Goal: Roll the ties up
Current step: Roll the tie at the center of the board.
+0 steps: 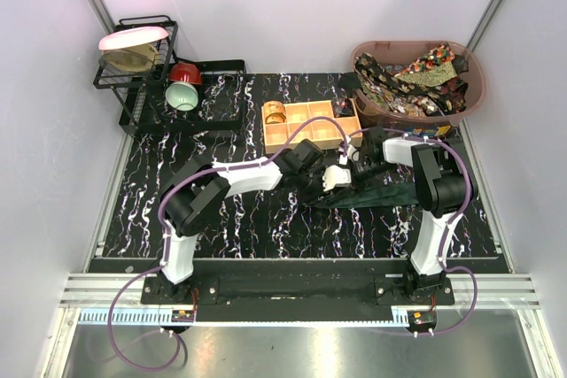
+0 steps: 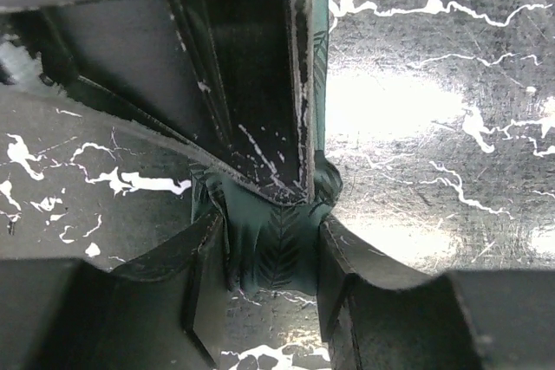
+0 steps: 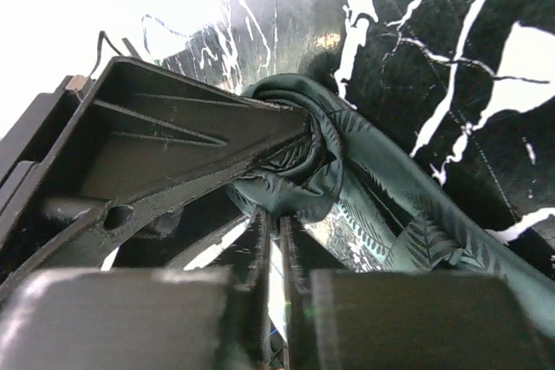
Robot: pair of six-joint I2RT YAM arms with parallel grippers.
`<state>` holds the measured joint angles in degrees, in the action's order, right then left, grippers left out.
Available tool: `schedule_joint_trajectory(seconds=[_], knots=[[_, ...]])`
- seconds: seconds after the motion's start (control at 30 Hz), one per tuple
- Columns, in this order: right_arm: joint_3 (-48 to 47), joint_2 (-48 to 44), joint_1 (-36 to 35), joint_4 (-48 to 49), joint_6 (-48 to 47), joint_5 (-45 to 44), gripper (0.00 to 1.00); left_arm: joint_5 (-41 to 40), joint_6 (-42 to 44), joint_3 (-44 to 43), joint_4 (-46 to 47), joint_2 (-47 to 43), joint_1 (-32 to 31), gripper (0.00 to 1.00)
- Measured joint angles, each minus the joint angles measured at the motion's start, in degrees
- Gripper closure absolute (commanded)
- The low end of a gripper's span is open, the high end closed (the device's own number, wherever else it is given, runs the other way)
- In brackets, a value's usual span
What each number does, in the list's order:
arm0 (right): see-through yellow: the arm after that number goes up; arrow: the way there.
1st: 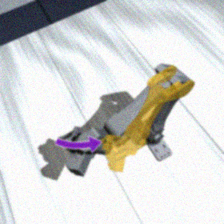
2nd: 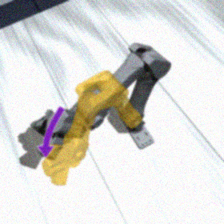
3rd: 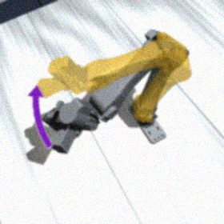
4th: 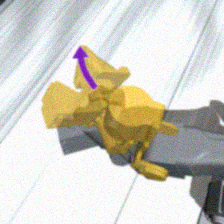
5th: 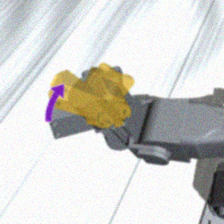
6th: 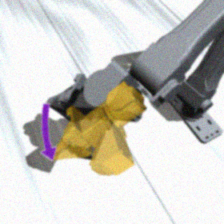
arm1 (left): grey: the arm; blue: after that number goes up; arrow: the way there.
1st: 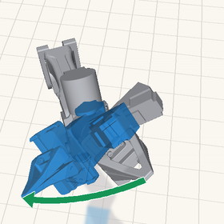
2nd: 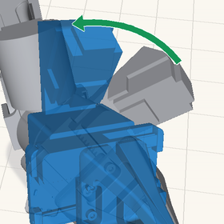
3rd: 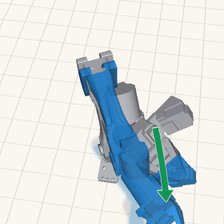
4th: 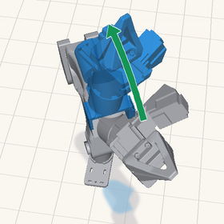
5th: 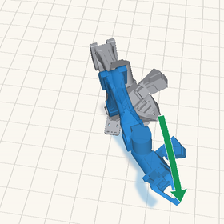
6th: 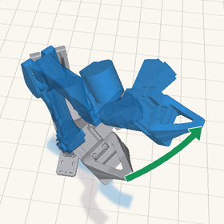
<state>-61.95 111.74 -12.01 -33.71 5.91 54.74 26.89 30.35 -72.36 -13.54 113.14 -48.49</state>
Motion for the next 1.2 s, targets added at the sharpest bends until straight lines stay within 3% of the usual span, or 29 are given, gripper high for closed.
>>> schedule_joint_trajectory(seconds=[0.13, 0.2, 0.5, 0.77, 0.87, 1.0, 1.03, 1.1, 1.13, 1.2], knots=[[-0.3, 0.4, 0.0, -0.3, -0.1, -0.2, 1.0, 0.0, -0.4, -0.5, -0.6, 0.3, 0.0, 0.38], [-0.3, 0.4, 0.1, -0.5, -0.1, -0.9, 1.0, 0.5, -0.6, 0.2, 0.3, 0.3, 0.3, 0.34], [-1.3, 2.1, 1.6, -3.0, -1.0, -4.7, 1.0, 8.4, -4.9, 8.5, 15.7, -0.9, 3.1, 0.26], [-3.0, 4.7, 2.4, -6.1, -0.9, -6.3, 1.0, 12.2, -7.9, 10.8, 26.3, 0.0, 3.3, 0.26], [-3.7, 5.6, 2.4, -7.1, -0.9, -6.1, 1.0, 13.7, -8.6, 10.7, 29.8, 0.9, 3.3, 0.34], [-4.2, 6.1, 2.4, -7.7, -0.7, -5.8, 1.0, 14.6, -9.1, 10.3, 31.1, 2.7, 3.3, 0.52], [-4.2, 6.1, 2.4, -7.7, -0.7, -5.8, 1.0, 14.8, -9.0, 10.1, 30.7, 3.2, 3.2, 0.63], [-4.2, 6.1, 2.4, -7.8, -0.7, -5.7, 1.0, 15.1, -8.7, 9.4, 29.0, 3.4, 3.1, 0.69], [-4.2, 6.1, 2.4, -7.8, -0.7, -5.7, 0.9, 15.0, -8.2, 9.0, 27.9, 3.4, 3.0, 0.71], [-4.2, 6.0, 2.6, -7.9, -0.8, -5.6, 0.82, 14.4, -6.8, 7.7, 25.0, 3.4, 2.8, 0.72]])
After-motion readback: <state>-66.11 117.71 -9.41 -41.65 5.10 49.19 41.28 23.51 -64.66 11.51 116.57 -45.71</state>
